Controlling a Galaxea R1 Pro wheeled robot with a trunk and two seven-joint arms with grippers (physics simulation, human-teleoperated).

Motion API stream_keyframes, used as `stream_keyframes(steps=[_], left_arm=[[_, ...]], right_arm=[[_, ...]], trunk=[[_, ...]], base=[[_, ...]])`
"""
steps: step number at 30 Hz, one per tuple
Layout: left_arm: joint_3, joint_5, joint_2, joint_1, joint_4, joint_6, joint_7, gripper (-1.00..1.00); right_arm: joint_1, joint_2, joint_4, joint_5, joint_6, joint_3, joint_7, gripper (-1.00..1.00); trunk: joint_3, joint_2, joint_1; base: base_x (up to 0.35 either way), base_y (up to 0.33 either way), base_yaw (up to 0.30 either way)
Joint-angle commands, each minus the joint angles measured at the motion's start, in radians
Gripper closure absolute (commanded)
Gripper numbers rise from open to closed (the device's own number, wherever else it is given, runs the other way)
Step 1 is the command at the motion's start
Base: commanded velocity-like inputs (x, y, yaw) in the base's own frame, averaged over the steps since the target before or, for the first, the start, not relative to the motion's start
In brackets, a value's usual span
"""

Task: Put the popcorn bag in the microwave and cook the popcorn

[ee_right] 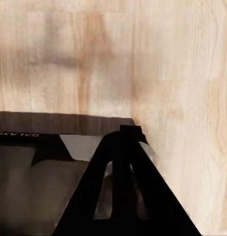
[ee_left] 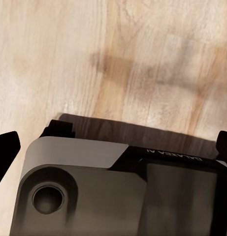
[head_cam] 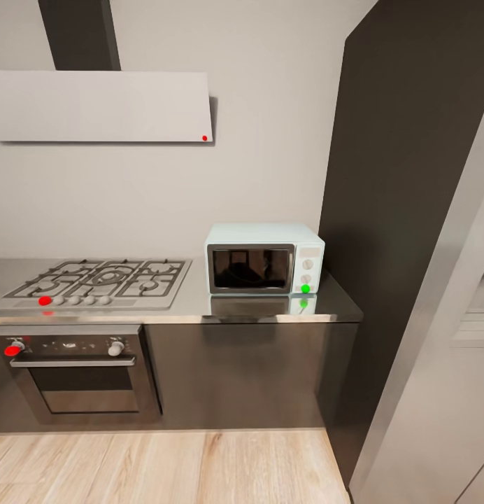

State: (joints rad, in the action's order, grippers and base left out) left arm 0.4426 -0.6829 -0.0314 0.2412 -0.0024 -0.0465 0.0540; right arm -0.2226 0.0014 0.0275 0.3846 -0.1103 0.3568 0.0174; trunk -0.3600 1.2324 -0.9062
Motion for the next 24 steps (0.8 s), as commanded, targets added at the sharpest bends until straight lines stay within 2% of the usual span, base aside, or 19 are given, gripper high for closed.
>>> stream_keyframes(steps=[1,3,8,11,15,24], left_arm=[[0.008,-0.010,0.000,0.001,0.002,-0.004,0.004,-1.00],[0.008,-0.010,0.001,0.001,0.002,-0.002,0.004,-1.00],[0.009,-0.010,0.008,0.001,0.002,0.000,0.000,-1.00],[0.010,-0.010,0.016,0.001,0.003,0.003,0.000,-1.00],[0.010,-0.010,0.069,0.000,0.004,0.005,-0.002,-1.00],[0.010,-0.010,0.082,0.001,0.003,0.005,-0.002,-1.00]], right_arm=[[0.019,-0.004,0.003,0.003,-0.009,0.010,0.001,1.00],[0.068,-0.022,0.004,-0.013,-0.014,0.013,0.001,1.00],[0.085,-0.039,0.003,-0.061,-0.016,0.016,0.001,1.00],[0.086,-0.050,0.003,-0.066,-0.017,0.016,0.001,1.00],[0.086,-0.074,0.003,-0.068,-0.016,0.015,0.001,1.00],[0.089,-0.099,0.004,-0.069,-0.025,0.015,0.001,1.00]], trunk=[[-0.001,0.001,0.000],[-0.001,0.001,0.000],[-0.001,0.001,0.000],[-0.001,0.001,0.000],[-0.001,0.001,0.000],[-0.001,0.001,0.000]], base=[[0.000,0.000,0.000],[0.000,0.000,0.000],[0.000,0.000,0.000],[0.000,0.000,0.000],[0.000,0.000,0.000],[0.000,0.000,0.000]])
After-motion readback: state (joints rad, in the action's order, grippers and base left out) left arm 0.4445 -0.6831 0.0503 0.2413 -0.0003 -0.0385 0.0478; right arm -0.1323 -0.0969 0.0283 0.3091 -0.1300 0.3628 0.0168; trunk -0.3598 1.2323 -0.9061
